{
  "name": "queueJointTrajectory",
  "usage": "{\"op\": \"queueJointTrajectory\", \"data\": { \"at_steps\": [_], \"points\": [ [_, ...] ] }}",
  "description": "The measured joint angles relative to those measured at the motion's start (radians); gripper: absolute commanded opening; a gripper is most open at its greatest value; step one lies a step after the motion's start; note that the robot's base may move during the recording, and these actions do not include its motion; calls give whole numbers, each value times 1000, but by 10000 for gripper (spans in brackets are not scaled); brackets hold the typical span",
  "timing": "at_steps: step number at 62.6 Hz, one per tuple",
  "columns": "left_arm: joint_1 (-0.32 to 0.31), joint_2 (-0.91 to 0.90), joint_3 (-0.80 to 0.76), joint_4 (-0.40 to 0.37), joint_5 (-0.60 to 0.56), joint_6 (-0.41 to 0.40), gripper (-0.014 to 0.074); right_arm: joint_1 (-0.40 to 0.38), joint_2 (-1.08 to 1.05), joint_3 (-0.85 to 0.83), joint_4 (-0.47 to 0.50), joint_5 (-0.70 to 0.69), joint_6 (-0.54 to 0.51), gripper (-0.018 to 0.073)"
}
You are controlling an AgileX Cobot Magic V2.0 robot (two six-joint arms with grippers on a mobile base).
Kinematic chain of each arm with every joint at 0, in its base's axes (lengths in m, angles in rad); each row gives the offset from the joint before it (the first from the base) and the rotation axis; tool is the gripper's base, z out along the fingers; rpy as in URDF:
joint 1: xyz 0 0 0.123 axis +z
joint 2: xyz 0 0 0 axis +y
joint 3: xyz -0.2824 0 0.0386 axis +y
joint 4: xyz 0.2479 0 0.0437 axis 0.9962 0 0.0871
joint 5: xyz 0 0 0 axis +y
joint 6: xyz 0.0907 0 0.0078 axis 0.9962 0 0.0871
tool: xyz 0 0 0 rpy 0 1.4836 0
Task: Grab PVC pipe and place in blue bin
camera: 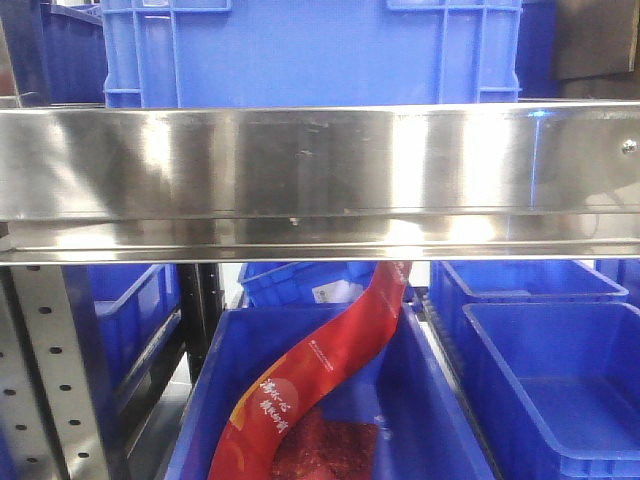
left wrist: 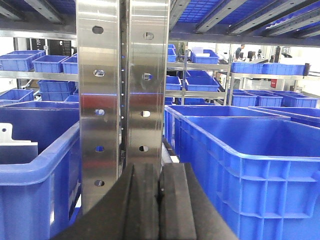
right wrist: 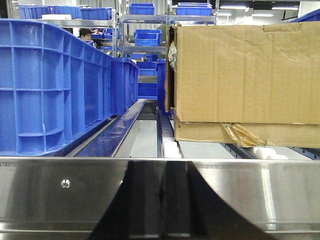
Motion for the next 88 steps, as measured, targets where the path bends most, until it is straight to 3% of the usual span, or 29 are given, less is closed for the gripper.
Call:
{"op": "queueJointTrajectory", "data": {
  "at_steps": [11, 22, 52, 88],
  "points": [
    [0, -40, 33, 29, 0, 0, -111, 0, 0, 0, 0, 0, 0, -168],
    [0, -145, 195, 103, -4, 0, -111, 0, 0, 0, 0, 0, 0, -168],
    [0, -433, 568, 90, -16, 2, -111, 0, 0, 0, 0, 0, 0, -168],
    [53, -441, 593, 45, -85, 2, -111, 0, 0, 0, 0, -2, 0, -168]
  ]
}}
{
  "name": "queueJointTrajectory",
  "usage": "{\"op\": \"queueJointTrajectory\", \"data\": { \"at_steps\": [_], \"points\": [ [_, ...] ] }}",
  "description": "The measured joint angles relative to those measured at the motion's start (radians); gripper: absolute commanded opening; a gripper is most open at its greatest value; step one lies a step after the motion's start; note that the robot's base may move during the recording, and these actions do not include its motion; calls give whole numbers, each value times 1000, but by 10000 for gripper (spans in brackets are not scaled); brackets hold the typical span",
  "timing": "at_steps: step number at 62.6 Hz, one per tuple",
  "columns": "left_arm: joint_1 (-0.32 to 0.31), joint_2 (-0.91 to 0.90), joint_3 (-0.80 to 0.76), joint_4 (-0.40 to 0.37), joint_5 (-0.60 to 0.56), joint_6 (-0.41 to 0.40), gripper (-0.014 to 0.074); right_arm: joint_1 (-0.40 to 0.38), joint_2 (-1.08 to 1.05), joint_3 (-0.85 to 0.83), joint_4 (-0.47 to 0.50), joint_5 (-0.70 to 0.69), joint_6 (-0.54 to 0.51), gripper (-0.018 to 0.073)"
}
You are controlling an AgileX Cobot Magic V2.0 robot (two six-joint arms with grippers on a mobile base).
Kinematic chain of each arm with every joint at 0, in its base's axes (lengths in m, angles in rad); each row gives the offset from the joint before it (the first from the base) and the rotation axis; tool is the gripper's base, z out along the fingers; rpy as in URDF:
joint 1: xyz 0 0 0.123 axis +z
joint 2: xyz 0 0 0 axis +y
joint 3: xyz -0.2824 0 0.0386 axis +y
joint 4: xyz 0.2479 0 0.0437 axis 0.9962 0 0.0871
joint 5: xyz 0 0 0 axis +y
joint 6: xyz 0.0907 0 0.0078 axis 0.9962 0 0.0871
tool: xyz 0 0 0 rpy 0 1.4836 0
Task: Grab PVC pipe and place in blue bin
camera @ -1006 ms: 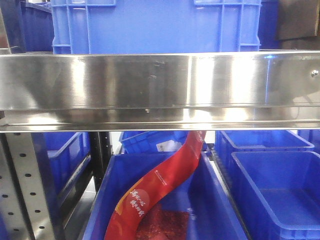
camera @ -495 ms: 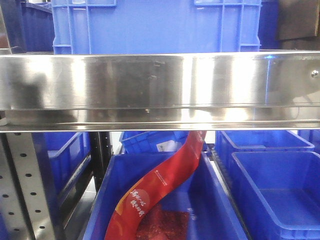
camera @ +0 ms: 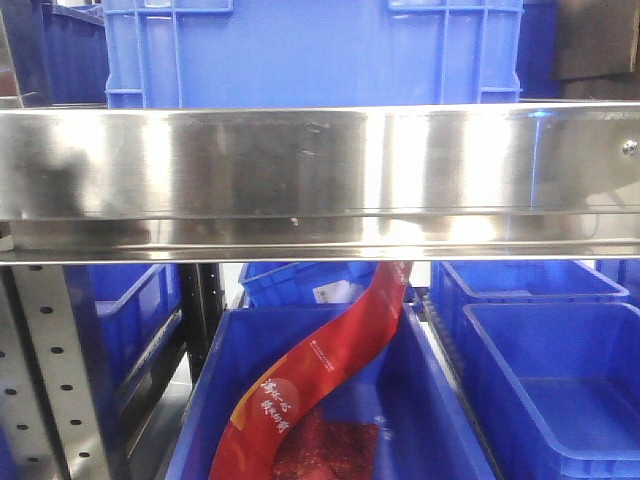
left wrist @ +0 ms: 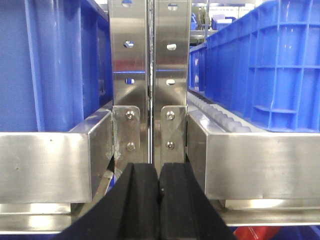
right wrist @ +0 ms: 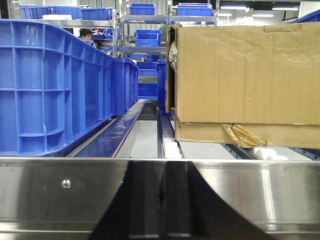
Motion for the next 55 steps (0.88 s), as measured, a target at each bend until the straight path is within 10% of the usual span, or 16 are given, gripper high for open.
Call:
{"op": "queueJointTrajectory", "data": {
  "at_steps": [55],
  "points": [
    [0, 0, 0, -4, -2, 0, -111, 0, 0, 0, -2, 0, 0, -168]
  ]
}}
